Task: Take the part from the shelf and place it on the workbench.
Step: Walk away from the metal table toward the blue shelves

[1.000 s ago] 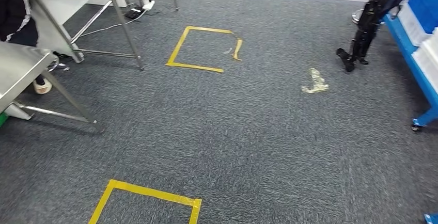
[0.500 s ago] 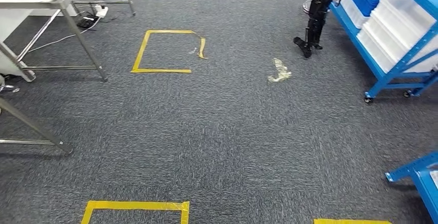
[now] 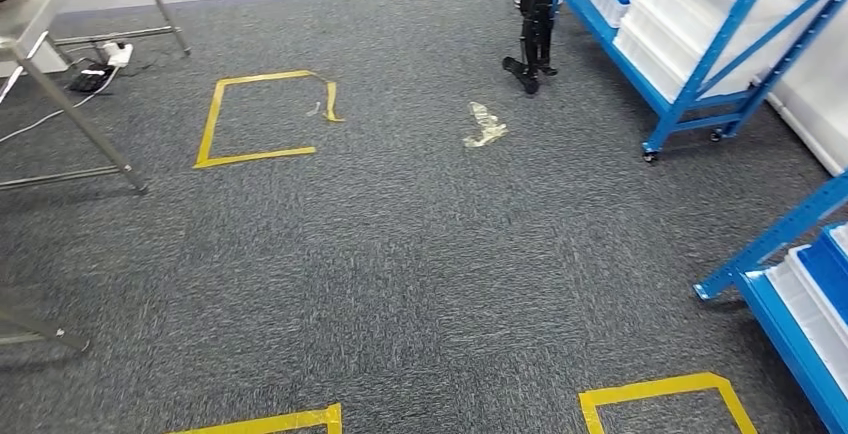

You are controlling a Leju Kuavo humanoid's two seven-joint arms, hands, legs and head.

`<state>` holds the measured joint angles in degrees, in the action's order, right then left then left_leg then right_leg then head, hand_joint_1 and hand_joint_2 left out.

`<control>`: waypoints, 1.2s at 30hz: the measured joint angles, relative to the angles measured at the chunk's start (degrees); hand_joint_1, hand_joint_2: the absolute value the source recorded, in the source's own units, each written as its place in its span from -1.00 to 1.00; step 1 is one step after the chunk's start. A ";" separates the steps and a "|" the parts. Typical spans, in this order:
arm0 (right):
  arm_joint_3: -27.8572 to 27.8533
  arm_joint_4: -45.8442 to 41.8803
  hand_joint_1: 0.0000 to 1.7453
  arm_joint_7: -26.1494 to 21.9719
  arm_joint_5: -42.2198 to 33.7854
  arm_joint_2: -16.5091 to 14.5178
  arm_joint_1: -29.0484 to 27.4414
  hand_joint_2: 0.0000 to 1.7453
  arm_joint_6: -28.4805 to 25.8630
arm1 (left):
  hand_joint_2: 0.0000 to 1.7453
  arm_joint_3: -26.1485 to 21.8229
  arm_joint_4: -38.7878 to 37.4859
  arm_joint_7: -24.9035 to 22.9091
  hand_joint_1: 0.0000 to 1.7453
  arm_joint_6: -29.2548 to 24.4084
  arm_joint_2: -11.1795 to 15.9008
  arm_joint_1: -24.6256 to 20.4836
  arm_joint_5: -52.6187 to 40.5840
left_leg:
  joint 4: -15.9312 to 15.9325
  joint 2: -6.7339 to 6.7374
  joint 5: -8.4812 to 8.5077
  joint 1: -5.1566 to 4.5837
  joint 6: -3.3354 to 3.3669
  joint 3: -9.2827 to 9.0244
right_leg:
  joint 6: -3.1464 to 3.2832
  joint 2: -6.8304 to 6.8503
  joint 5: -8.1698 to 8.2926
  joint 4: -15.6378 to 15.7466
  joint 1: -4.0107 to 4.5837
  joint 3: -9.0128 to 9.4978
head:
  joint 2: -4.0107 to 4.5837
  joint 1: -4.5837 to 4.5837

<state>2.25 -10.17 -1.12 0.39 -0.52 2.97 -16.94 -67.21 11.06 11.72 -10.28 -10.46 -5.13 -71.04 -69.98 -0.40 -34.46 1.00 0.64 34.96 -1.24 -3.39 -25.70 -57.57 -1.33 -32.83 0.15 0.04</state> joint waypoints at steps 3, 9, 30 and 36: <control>-0.01 0.00 -1.00 -0.02 -0.06 0.00 0.10 -1.00 0.00 | -1.00 0.01 0.00 -0.15 -1.00 0.21 0.04 0.00 -0.18 | 10.32 -3.33 4.73 0.16 0.40 -4.52 | -0.41 -2.05 0.13 -0.24 0.25 -0.09 | 0.00 0.04; -0.08 0.01 -1.00 0.05 -0.32 -0.01 -0.22 -1.00 -0.07 | -1.00 0.20 0.00 -0.40 -1.00 0.55 -0.03 -0.08 -0.38 | 12.76 -0.74 5.79 -0.36 2.24 -5.44 | -1.78 -0.40 -1.30 -3.74 0.24 -3.08 | 0.00 0.25; -0.98 0.03 -1.00 0.70 0.66 -0.71 -0.40 -1.00 -0.36 | -1.00 0.79 0.00 -1.87 -1.00 0.44 0.06 0.18 -0.10 | -2.09 0.17 -1.25 -0.34 0.00 1.01 | 0.23 0.18 0.10 -0.22 0.11 -0.18 | 0.00 -0.21; -0.95 0.04 -1.00 0.76 1.22 -0.93 -0.11 -1.00 -0.19 | -1.00 0.76 0.00 -2.12 -1.00 0.43 0.26 0.18 0.34 | 11.49 -4.03 4.86 -0.42 0.75 -4.75 | -1.22 -3.91 0.73 -0.35 0.34 -1.04 | 0.00 -0.16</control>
<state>1.30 -10.14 -0.36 1.62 -1.46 2.86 -17.13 -66.45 11.06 9.60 -9.86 -10.20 -4.95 -70.70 -58.49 -4.44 -29.59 0.59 1.39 30.21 -2.45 -7.30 -24.98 -57.92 -1.00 -33.87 0.15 -0.11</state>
